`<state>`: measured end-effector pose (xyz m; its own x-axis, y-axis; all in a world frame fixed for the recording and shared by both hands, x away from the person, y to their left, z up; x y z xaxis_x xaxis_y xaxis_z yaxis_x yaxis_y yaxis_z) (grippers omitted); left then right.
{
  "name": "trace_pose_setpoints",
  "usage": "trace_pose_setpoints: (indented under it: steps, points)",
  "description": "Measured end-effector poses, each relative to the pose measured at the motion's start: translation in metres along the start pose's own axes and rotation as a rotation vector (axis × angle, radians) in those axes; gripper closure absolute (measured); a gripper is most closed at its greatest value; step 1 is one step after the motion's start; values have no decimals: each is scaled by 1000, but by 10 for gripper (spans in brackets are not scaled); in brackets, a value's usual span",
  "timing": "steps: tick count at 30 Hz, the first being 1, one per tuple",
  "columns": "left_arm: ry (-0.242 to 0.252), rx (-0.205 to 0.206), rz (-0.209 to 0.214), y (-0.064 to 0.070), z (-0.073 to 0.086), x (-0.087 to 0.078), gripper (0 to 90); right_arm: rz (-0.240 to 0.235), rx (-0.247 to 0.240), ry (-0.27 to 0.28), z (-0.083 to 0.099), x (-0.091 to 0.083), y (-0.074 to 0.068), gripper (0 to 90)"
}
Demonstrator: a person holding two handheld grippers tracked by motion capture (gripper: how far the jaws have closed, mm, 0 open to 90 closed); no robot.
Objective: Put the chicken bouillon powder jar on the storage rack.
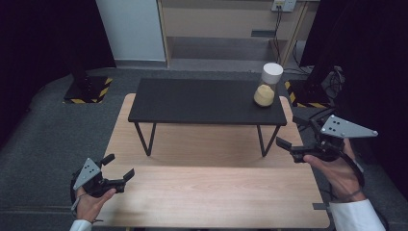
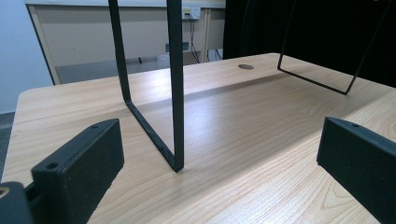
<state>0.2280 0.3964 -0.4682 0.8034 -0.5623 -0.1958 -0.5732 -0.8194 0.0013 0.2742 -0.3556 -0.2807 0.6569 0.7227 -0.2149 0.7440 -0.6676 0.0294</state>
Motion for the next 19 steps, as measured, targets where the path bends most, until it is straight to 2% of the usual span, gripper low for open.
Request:
trace_pose_setpoints:
  steps: [19]
  points:
    - [-1,2,4,0,0,0,0,-11,-3,8,-3,5,-1,96]
Point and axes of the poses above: each handheld gripper's, and its own axes: x roughly forward along the jaws, z roughly out of its underside, y roughly to its right, the point moved 3 cm from there along x, roughly forward along the jaws, and after that the axes turned 3 degrees about x, right-handed, at the moved point
